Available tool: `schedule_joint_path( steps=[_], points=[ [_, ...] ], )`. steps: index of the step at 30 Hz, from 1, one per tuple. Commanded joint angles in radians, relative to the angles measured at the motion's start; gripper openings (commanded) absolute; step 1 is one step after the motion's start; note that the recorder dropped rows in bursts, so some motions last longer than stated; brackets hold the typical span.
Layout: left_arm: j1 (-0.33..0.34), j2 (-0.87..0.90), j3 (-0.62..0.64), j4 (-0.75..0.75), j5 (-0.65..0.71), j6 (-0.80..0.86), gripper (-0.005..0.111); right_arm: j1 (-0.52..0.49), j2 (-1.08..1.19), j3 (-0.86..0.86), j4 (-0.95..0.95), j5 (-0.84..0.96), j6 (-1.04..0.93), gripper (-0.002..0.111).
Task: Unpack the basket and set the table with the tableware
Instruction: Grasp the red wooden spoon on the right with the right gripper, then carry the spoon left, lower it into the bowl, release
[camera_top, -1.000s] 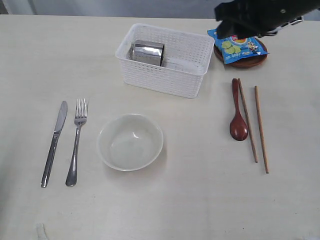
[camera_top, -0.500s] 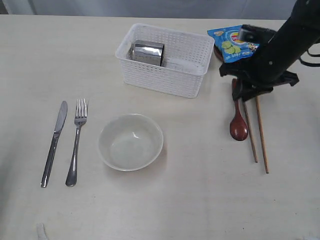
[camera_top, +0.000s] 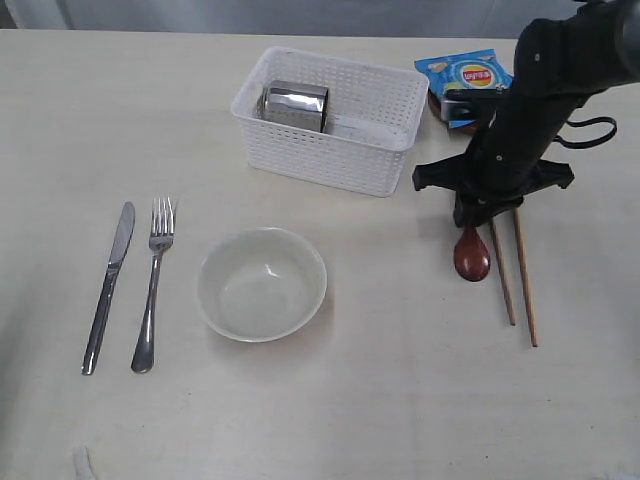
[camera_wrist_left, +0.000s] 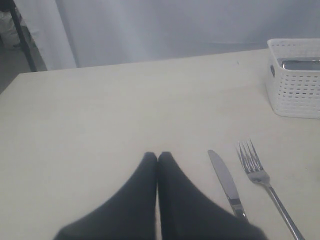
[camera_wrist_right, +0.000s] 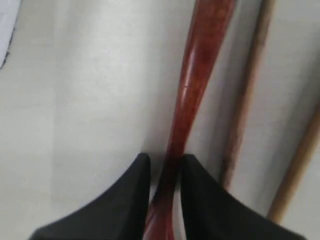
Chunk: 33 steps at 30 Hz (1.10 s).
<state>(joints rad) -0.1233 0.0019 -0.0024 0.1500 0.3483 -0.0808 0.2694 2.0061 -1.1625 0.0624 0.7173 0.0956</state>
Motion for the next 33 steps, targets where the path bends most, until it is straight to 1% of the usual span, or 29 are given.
schedule_joint_path(
  steps=[1,3,4,9,10,11,13,14,15,18,20,22,27,30,33],
  points=[
    [-0.005,-0.002,0.002,-0.001,-0.001,-0.002,0.0,0.012,0.003,0.001,-0.062,-0.011,0.043,0.018],
    [-0.005,-0.002,0.002,-0.001,-0.001,-0.002,0.0,0.012,0.001,0.001,-0.072,-0.004,0.039,0.001],
    [-0.005,-0.002,0.002,-0.001,-0.001,-0.002,0.0,0.012,-0.001,0.001,-0.08,-0.003,0.039,-0.001],
    [-0.005,-0.002,0.002,-0.001,-0.001,-0.002,0.0,0.012,-0.099,0.001,-0.09,-0.005,0.035,-0.001],
    [-0.005,-0.002,0.002,-0.001,-0.001,-0.002,0.0,0.012,-0.167,0.001,-0.083,-0.005,0.035,-0.001],
    [-0.005,-0.002,0.002,-0.001,-0.001,-0.002,0.0,0.015,-0.233,0.001,-0.052,-0.005,0.015,-0.001],
    [-0.005,-0.002,0.002,-0.001,-0.001,-0.002,0.0,0.041,-0.33,0.001,0.034,-0.014,-0.085,-0.001],
    [-0.005,-0.002,0.002,-0.001,-0.001,-0.002,0.0,0.084,-0.404,0.001,0.136,-0.035,-0.21,-0.001],
    [-0.005,-0.002,0.002,-0.001,-0.001,-0.002,0.0,0.115,-0.439,0.001,0.194,-0.042,-0.281,-0.001],
    [-0.005,-0.002,0.002,-0.001,-0.001,-0.002,0.0,0.23,-0.499,0.001,0.313,-0.059,-0.419,-0.001],
    [-0.005,-0.002,0.002,-0.001,-0.001,-0.002,0.0,0.307,-0.499,0.001,0.32,-0.062,-0.444,-0.001],
    [-0.005,-0.002,0.002,-0.001,-0.001,-0.002,0.0,0.365,-0.478,0.001,0.32,-0.043,-0.444,-0.001],
    [-0.005,-0.002,0.002,-0.001,-0.001,-0.002,0.0,0.485,-0.385,0.001,0.32,-0.002,-0.501,-0.001],
    [-0.005,-0.002,0.002,-0.001,-0.001,-0.002,0.0,0.554,-0.328,0.001,0.32,-0.067,-0.57,-0.001],
    [-0.005,-0.002,0.002,-0.001,-0.001,-0.002,0.0,0.602,-0.284,0.001,0.32,-0.144,-0.584,-0.001]
  ],
)
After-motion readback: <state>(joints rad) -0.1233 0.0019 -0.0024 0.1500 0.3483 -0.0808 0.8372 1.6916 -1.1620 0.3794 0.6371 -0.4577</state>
